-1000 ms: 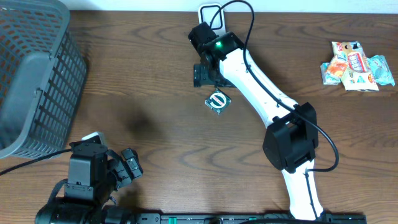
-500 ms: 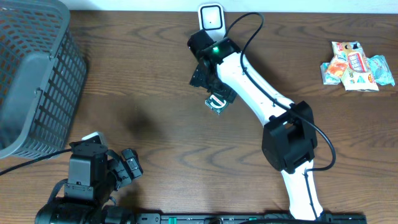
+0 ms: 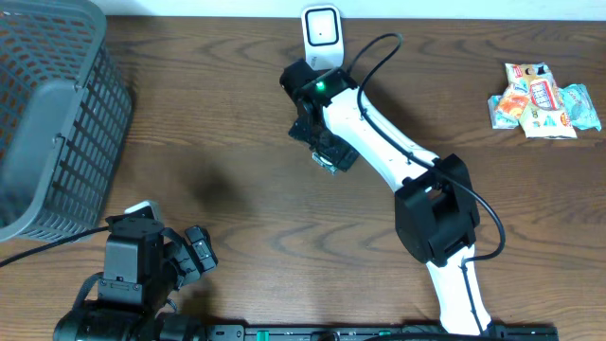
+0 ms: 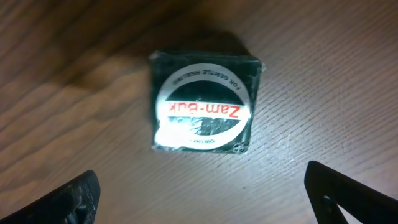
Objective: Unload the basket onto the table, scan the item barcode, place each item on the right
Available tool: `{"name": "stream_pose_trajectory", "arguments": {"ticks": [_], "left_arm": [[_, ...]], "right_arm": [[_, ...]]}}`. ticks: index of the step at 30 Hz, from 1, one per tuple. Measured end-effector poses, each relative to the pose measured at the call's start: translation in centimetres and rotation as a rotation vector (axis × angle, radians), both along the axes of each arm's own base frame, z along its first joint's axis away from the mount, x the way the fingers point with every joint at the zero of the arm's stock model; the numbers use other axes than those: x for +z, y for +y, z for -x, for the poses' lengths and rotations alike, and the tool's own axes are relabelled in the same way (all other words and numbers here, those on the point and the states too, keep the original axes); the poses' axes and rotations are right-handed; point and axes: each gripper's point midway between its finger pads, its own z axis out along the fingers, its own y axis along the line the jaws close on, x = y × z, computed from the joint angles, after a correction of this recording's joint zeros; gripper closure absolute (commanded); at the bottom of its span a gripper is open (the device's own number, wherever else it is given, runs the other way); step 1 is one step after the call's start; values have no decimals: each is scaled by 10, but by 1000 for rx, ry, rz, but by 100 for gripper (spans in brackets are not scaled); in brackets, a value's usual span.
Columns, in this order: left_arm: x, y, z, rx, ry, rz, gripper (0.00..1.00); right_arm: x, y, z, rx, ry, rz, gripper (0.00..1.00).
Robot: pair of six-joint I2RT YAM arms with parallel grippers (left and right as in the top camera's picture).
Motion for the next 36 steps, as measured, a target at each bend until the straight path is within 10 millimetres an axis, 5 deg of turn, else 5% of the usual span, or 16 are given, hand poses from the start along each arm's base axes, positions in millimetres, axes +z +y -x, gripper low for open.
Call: {"name": "stream_pose_trajectory", "arguments": {"ticks": [11,36], "left_arm": [[0,0,0,0,0,0,2],[0,0,0,0,0,0,2]], "right_arm": [[-28,-18,-14,20,5,-46,7],[-41,-20,-13,34,53,-73,7]]}}
